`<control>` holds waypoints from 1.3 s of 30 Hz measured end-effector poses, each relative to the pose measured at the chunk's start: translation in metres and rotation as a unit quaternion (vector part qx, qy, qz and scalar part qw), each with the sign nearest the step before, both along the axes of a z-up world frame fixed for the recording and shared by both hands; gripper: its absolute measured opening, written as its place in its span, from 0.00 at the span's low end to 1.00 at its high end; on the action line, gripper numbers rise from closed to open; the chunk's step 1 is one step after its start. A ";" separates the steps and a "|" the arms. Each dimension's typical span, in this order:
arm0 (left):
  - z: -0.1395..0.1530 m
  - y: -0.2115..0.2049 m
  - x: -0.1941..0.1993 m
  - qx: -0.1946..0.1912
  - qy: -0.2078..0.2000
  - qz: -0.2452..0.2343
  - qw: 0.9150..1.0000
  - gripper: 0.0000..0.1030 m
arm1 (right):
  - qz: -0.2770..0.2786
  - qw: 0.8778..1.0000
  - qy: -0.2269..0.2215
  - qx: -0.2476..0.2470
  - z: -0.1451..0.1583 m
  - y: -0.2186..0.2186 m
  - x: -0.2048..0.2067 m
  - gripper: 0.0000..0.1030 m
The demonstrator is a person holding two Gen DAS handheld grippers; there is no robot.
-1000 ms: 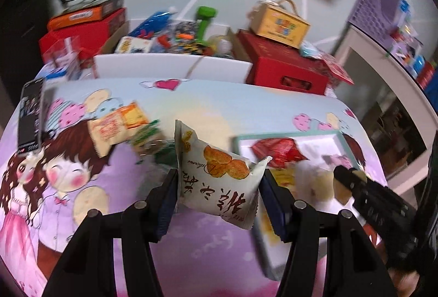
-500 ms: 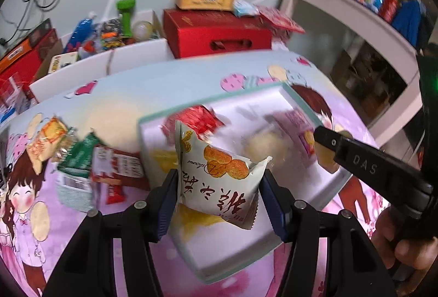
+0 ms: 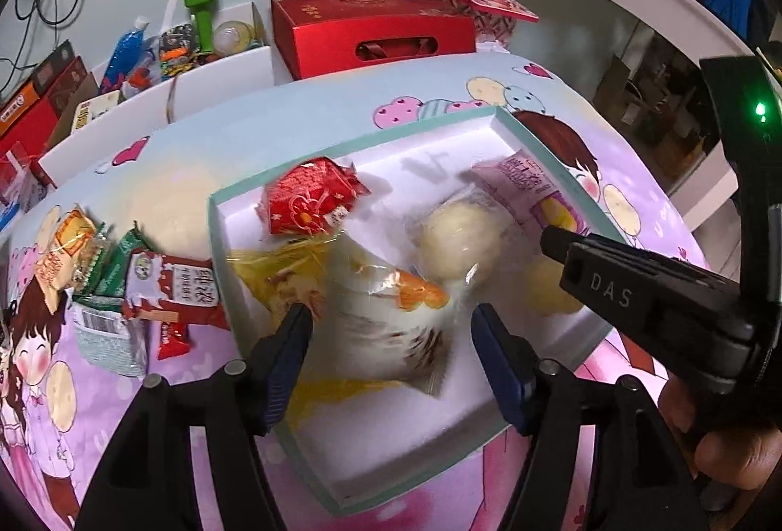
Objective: Organize snacks
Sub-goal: 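Carry the yellow cake and white bag onto the tray and open both tools, then move both open tools back from the tray to the snack pile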
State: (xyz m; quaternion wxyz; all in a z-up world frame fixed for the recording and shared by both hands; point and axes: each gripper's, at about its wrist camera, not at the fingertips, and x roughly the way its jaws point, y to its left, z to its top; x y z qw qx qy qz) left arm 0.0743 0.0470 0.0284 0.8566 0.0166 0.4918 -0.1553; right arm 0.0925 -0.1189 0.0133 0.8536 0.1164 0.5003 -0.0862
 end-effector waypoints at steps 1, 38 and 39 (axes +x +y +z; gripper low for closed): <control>0.001 0.002 0.000 -0.004 -0.001 0.001 1.000 0.67 | 0.000 1.000 0.002 -0.001 -0.001 0.000 0.000 0.35; -0.011 0.151 0.012 -0.016 -0.001 0.247 0.969 0.95 | 0.097 0.994 -0.055 0.004 0.008 0.067 0.004 1.00; -0.011 0.158 0.011 -0.018 -0.001 0.256 0.967 0.95 | 0.105 0.993 -0.057 0.002 0.009 0.074 0.003 1.00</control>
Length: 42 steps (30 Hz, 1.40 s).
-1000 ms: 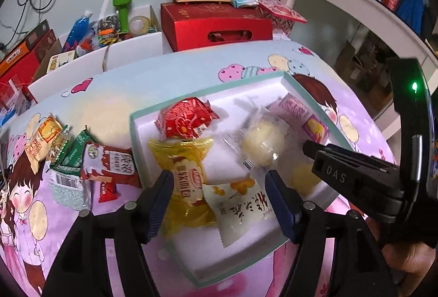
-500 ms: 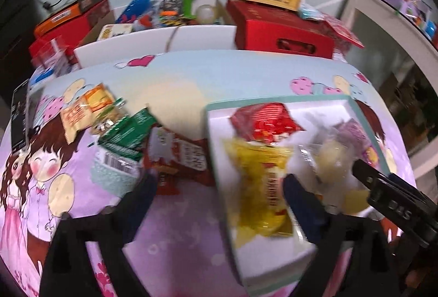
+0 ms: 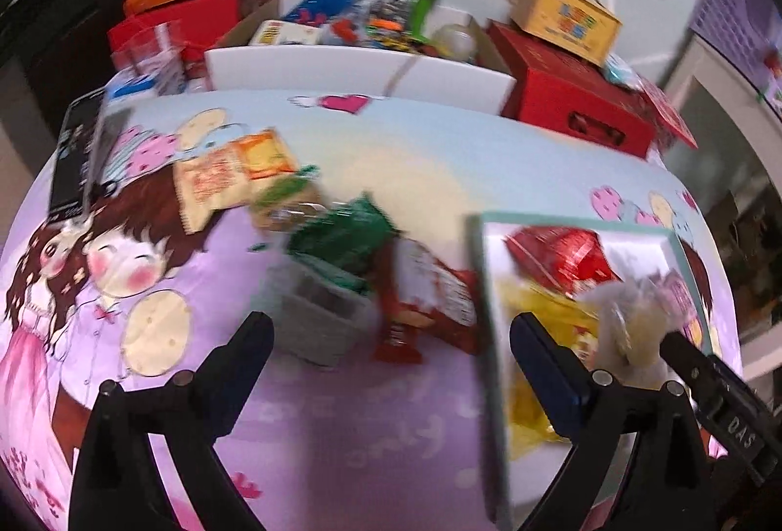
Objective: Organize snacks
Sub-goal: 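Move both open tools back from the tray to the snack pile, then grasp the clear wrapped bag with the left tool while the right tool grasps the brown wafer bar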
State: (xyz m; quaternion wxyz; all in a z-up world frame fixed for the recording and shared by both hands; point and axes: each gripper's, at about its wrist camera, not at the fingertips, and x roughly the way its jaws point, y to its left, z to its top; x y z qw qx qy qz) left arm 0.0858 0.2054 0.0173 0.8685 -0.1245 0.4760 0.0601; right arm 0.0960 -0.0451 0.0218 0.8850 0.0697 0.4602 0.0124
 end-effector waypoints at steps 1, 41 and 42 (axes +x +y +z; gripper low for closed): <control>0.000 0.011 -0.001 0.000 0.000 0.014 1.000 0.95 | 0.008 1.000 -0.001 -0.001 0.000 0.006 0.000 1.00; -0.044 0.088 0.007 -0.115 0.046 0.082 0.989 0.95 | 0.226 0.969 -0.056 -0.083 -0.027 0.153 0.012 0.82; -0.045 0.086 0.009 -0.120 0.046 0.080 0.988 0.95 | 0.231 0.967 -0.059 -0.085 -0.027 0.156 0.011 0.81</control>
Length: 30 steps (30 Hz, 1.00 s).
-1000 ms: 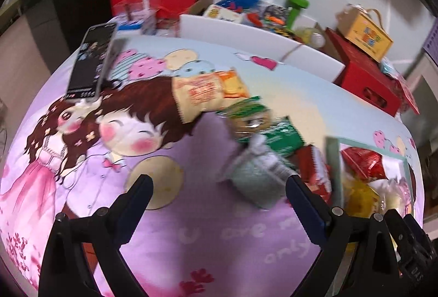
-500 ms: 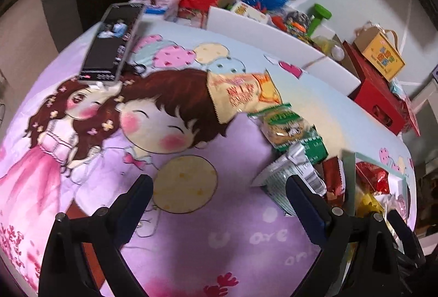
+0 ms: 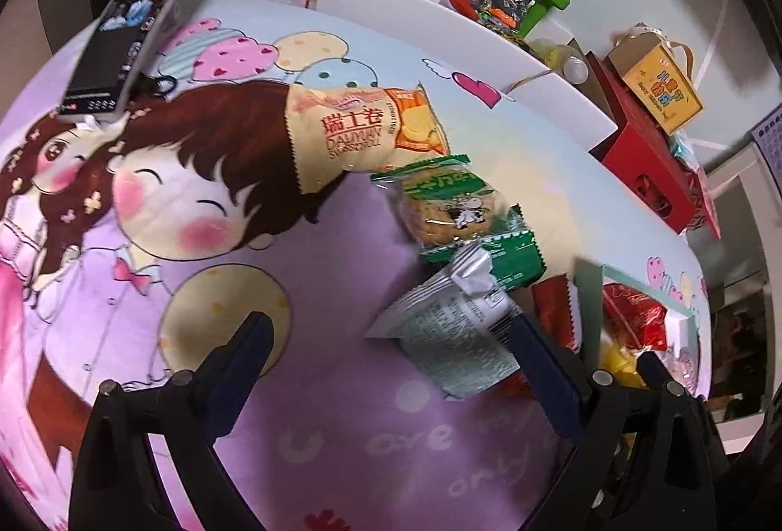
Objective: Organize snacks
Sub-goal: 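Grasp the clear wrapped bag with the left tool while the right tool grasps the brown wafer bar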
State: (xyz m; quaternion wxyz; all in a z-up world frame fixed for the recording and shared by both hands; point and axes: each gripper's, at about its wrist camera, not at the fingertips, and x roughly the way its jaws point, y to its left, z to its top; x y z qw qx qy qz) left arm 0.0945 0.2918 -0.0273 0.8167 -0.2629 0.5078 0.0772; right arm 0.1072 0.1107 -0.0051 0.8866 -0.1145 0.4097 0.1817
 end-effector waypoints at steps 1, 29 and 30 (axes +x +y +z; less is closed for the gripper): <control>0.000 -0.001 0.001 -0.003 0.000 -0.001 1.000 0.95 | 0.004 1.000 0.000 -0.001 0.000 0.002 0.000 0.81; -0.018 -0.017 0.008 -0.005 0.005 -0.025 1.000 0.54 | 0.052 0.998 0.026 -0.023 -0.032 0.029 0.010 0.67; -0.018 -0.017 0.006 -0.009 0.004 -0.025 1.000 0.54 | 0.053 0.998 0.025 -0.025 -0.032 0.029 0.010 0.67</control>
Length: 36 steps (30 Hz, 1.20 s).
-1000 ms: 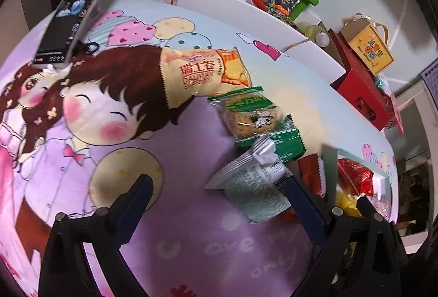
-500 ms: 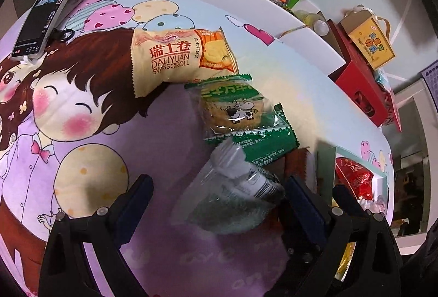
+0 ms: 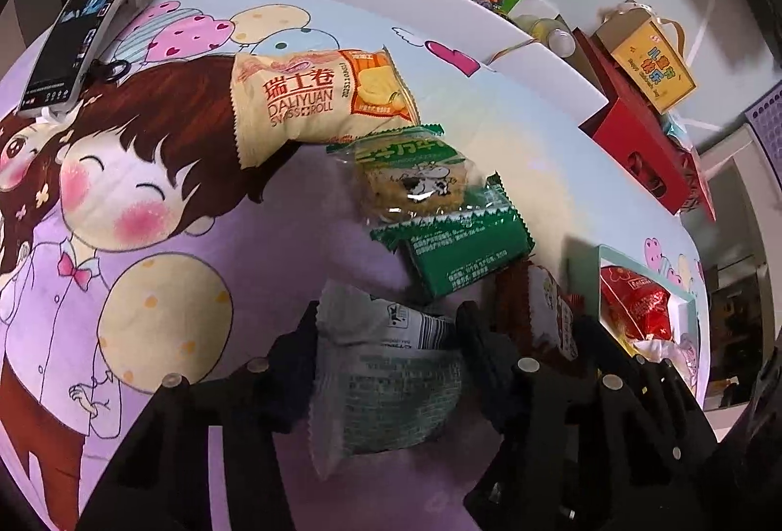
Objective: Organize snacks
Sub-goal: 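Grasp the clear wrapped bag with the left tool while the right tool grasps the brown wafer bar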
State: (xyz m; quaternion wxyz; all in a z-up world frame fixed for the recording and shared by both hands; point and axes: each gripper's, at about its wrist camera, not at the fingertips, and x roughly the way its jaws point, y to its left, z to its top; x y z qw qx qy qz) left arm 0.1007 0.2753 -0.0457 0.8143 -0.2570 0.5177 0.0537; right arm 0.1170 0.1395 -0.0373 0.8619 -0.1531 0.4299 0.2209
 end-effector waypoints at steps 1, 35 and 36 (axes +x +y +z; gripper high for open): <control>0.000 0.001 -0.002 -0.004 0.000 0.000 1.000 0.54 | 0.001 1.000 -0.001 -0.001 0.000 0.000 0.000 0.67; 0.020 0.027 -0.020 -0.017 -0.039 0.032 0.999 0.46 | -0.053 0.995 0.000 0.087 0.028 -0.020 0.022 0.10; 0.019 0.029 -0.020 -0.019 -0.041 0.034 0.998 0.46 | -0.050 0.995 0.005 0.090 0.027 -0.019 0.023 0.17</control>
